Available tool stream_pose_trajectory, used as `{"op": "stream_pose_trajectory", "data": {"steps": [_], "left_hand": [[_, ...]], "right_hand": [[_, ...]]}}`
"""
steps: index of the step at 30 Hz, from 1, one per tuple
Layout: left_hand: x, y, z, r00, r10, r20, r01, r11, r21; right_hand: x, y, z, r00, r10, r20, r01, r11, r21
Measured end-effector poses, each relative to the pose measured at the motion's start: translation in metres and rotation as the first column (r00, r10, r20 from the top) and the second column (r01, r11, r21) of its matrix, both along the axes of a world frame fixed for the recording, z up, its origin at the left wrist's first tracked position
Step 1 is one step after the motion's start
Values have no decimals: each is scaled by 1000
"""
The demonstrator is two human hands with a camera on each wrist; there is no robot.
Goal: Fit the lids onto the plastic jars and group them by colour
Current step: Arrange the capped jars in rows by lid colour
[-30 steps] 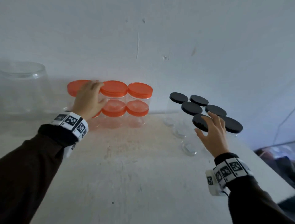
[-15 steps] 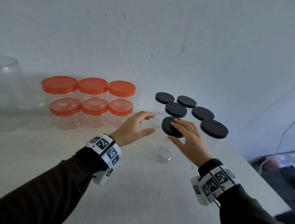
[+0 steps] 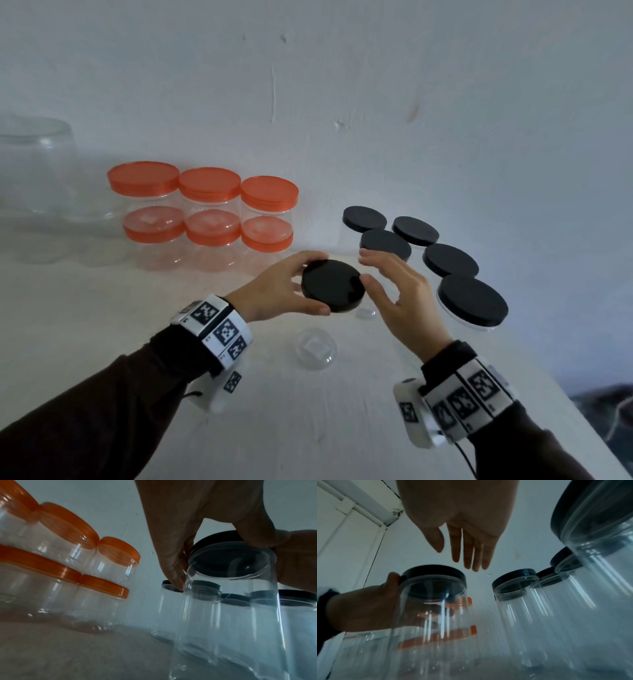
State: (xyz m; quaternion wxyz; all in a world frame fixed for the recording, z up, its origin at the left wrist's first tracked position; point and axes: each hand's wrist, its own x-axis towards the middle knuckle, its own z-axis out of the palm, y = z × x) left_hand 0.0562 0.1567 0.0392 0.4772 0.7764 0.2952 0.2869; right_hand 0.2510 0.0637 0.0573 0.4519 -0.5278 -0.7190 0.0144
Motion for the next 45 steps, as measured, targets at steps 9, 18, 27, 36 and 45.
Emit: {"op": "stream_pose_trajectory", "data": {"steps": [9, 18, 27, 36, 45], "left_hand": [[-70, 19, 6, 929, 371, -2, -349, 874, 337], [-117, 39, -13, 750, 657, -73, -566, 695, 443], [-110, 33, -9, 676, 735, -51, -585, 578, 570], [-113, 47, -13, 759, 651, -1, -488, 569, 662], [-115, 55, -23, 778, 617, 118, -522, 531, 667]], "right_hand": [[13, 52, -8, 885, -391, 253, 422, 903, -79], [4, 56, -13, 876, -424, 231, 402, 905, 138], [-13, 51, -9, 913, -239, 331, 180, 964, 198], [-41, 46, -12, 950, 62, 306, -124, 974, 189], [-30, 66, 9, 994, 89, 56, -95, 986, 136]]}}
